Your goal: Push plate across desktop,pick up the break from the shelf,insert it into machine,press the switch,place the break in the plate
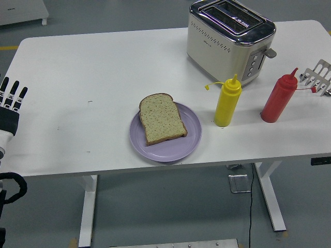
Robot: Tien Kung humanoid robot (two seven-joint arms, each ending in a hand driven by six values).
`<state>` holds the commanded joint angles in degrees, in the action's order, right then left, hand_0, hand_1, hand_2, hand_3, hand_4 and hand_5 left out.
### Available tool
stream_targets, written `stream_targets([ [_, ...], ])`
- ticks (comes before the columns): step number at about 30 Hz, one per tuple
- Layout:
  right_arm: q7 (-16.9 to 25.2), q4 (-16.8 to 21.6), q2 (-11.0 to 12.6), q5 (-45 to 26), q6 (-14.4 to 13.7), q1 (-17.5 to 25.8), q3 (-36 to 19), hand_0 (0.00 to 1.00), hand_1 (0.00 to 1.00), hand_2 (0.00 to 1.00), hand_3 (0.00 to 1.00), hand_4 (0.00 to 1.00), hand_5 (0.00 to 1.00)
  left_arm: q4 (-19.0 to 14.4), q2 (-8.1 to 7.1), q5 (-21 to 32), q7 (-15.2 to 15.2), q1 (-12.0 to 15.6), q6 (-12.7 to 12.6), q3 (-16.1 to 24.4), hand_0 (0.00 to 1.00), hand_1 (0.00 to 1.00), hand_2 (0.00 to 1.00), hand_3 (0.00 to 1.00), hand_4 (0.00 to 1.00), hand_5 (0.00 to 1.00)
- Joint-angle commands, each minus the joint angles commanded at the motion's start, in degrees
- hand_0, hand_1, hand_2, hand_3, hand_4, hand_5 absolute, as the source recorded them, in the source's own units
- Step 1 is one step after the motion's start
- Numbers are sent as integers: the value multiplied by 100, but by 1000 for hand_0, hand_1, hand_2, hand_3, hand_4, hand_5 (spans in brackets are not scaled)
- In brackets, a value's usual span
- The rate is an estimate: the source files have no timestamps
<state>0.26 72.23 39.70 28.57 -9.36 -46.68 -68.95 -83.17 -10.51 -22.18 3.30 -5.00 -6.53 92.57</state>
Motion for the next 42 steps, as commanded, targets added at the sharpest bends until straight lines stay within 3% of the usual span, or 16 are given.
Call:
stream_targets([
  [4, 36, 191, -79, -535, 200, 680, -733, 859, 818, 811, 800, 379, 460, -14, -9, -6, -15, -17, 18, 7, 818, 873, 944, 808, 605, 998],
  [9, -36, 383, -397, -941, 458, 1584, -1645, 877, 826, 820, 804, 385, 480, -29, -11, -7, -31, -28, 41, 8, 819, 874, 944, 808, 606, 998],
  [16, -282, 365, -997, -932, 884, 2683, -2724, 885, 835, 826, 808, 394, 501, -48, -10, -4, -33, -28, 58, 7, 820, 873, 945, 809, 605, 998],
  [22, -359, 357, -1318, -790, 1050, 3381, -3366, 886, 836, 824, 806, 405, 511, -55, -4, -7, -44, -23, 74, -3, 820, 873, 946, 810, 603, 998],
  [27, -224, 333, -1475, -663, 1077, 3623, -3501, 886, 835, 827, 805, 412, 513, -53, 8, -16, -63, -2, 84, 4, 821, 872, 946, 809, 604, 998],
  [42, 144, 228, -1649, -558, 1074, 3712, -3532, 882, 829, 816, 792, 414, 511, -50, 12, -30, -78, 50, 88, -34, 821, 871, 945, 808, 602, 998],
])
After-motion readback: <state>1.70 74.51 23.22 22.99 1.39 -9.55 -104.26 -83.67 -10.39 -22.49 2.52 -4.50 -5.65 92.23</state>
